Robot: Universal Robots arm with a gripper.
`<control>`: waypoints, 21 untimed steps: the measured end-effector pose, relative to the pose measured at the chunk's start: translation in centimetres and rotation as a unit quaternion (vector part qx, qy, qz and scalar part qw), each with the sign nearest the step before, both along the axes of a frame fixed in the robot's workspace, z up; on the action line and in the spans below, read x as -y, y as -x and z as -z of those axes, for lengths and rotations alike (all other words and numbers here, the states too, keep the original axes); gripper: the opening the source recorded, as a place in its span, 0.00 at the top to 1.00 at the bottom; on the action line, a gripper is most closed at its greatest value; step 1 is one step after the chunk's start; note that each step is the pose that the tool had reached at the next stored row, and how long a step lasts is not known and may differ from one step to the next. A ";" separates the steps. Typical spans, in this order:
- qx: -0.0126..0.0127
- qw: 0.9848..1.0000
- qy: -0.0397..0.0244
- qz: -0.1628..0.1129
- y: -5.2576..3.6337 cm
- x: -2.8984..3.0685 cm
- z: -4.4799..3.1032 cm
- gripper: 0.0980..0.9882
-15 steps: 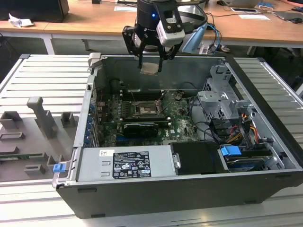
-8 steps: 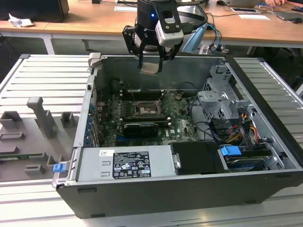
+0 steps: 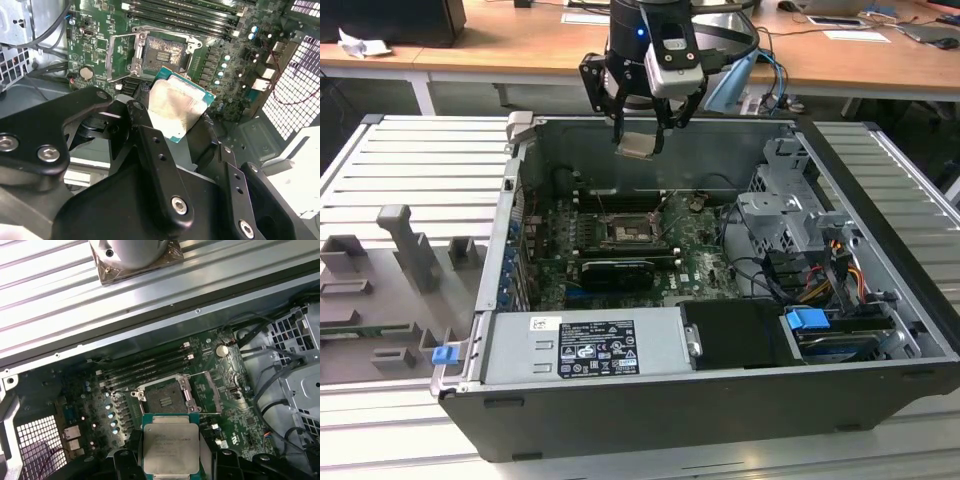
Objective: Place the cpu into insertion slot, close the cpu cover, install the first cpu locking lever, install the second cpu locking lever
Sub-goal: 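Place the cpu into insertion slot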
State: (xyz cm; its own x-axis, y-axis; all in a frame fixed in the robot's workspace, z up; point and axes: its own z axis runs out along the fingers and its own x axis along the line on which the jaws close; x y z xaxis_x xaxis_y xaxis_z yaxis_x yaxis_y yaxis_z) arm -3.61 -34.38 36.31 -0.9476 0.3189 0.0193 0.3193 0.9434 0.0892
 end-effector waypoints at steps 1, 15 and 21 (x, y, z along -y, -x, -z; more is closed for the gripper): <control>0.000 1.000 0.000 0.004 0.00 0.00 0.00 0.50; 0.000 0.998 0.000 0.070 0.00 0.00 0.05 0.50; 0.000 0.996 0.000 0.090 0.00 0.00 0.07 0.50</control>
